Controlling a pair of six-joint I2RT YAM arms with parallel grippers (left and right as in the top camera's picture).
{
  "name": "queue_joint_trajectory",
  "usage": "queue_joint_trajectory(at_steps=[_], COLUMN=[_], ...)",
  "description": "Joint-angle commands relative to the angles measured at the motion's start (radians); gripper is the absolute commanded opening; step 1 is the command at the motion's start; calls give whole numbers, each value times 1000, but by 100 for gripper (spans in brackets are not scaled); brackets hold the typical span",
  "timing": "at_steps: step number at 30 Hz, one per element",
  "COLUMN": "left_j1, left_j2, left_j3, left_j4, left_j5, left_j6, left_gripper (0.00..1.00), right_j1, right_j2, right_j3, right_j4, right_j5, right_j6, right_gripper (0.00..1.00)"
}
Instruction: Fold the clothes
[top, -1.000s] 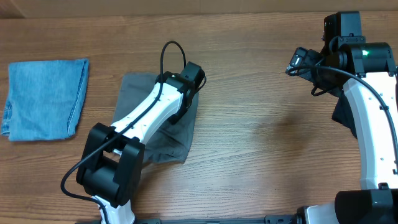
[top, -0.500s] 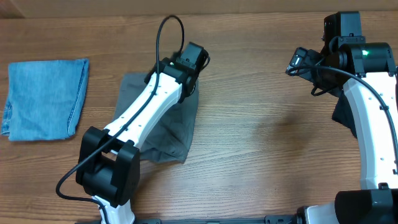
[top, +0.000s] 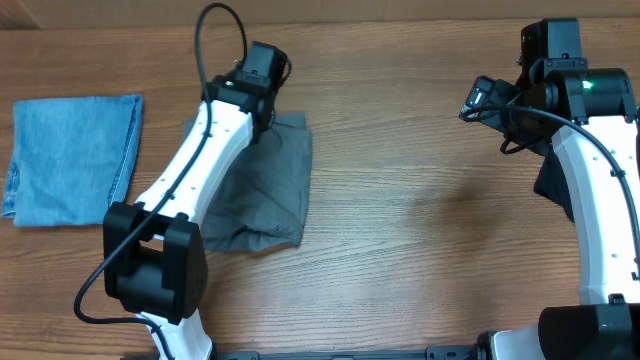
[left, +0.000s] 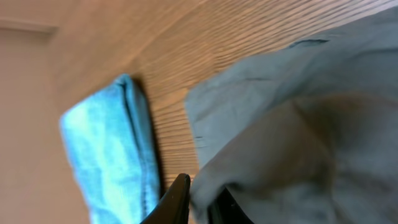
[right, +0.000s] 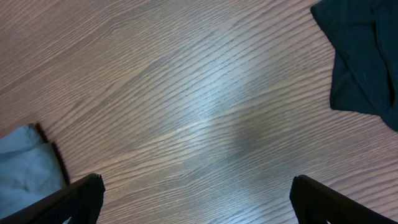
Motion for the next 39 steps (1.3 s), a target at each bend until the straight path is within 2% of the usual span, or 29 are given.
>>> queue_joint_trajectory(at_steps=[1, 8, 12, 14, 16, 19, 21, 22, 28, 35, 39], left_j1=[36, 71, 72, 66, 63, 76, 97, 109, 187, 230, 230], left_j2=[7, 64, 60, 41, 18, -12, -16, -16, 15, 65, 65], left_j3=[27, 27, 42, 90, 167, 290, 332, 336, 262, 63, -24], left_j4=[5, -1, -18, -74, -157, -279, -334, -349, -438, -475, -521], left_j5=[125, 123, 121, 126, 188, 501, 709, 800, 1218, 1580, 1605], left_j6=[-63, -77, -210, -304, -374, -379, -361, -345, -229, -111, -34], left_gripper=[14, 18, 18, 11, 8, 12, 7, 4, 4, 4, 4], right_j1=[-1, -1, -1, -1, -1, -1, -1, -1, -1, -1, -1], right_j2=[3, 3, 3, 3, 3, 3, 3, 3, 3, 3, 3], right_j3=[-2, -2, -2, -2, -2, -2, -2, -2, -2, -2, -2], right_j4=[5, 5, 5, 5, 5, 5, 5, 5, 5, 5, 5], right_j5=[-2, -2, -2, -2, -2, -2, -2, -2, -2, -2, -2], right_j6=[5, 5, 5, 5, 5, 5, 5, 5, 5, 5, 5], right_gripper=[100, 100, 100, 100, 100, 100, 100, 100, 100, 100, 100])
